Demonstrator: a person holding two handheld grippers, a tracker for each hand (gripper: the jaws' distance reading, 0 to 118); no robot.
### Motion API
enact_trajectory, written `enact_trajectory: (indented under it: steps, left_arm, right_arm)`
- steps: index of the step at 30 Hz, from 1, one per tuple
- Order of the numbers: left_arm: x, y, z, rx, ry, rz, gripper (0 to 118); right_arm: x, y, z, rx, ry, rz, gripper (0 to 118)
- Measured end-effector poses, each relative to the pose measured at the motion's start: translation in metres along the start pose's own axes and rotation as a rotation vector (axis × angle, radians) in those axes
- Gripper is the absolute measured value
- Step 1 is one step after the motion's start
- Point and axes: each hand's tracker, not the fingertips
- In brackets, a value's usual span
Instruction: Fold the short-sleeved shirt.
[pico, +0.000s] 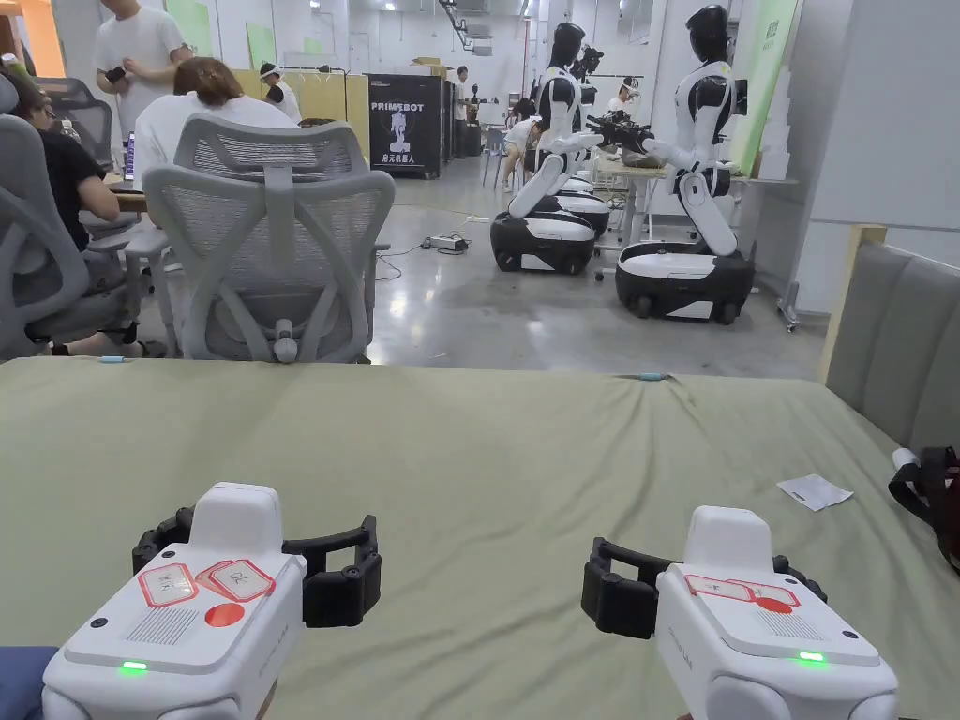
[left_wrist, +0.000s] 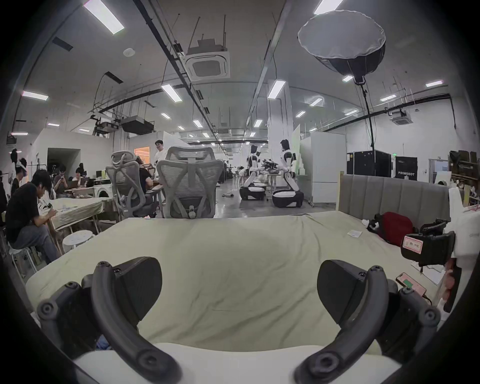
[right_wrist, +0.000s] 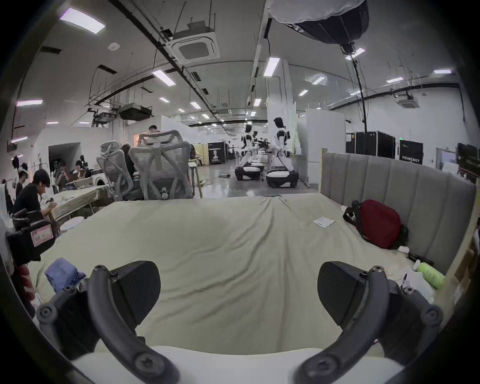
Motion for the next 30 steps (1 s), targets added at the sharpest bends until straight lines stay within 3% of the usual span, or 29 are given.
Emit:
enact_trajectory:
  steps: [6,13,25,30]
  left_arm:
    - [0.004,0.001,0.0,0.005,0.004,0.001,118]
    - [0.007,0.005,0.002,0.013,0.0,0.01,118]
    - [0.007,0.007,0.007,0.027,-0.001,0.028,118]
    - [0.006,0.008,0.007,0.029,-0.002,0.032,118]
  right_arm:
    - [0.0,0.007,0.011,0.06,-0.004,0.019,118]
    - [0.006,0.017,0.018,0.095,0.013,-0.013,118]
    - [-0.003,0.012,0.017,0.088,-0.082,0.054,118]
    - [-0.005,0.012,0.018,0.103,-0.074,0.053,118]
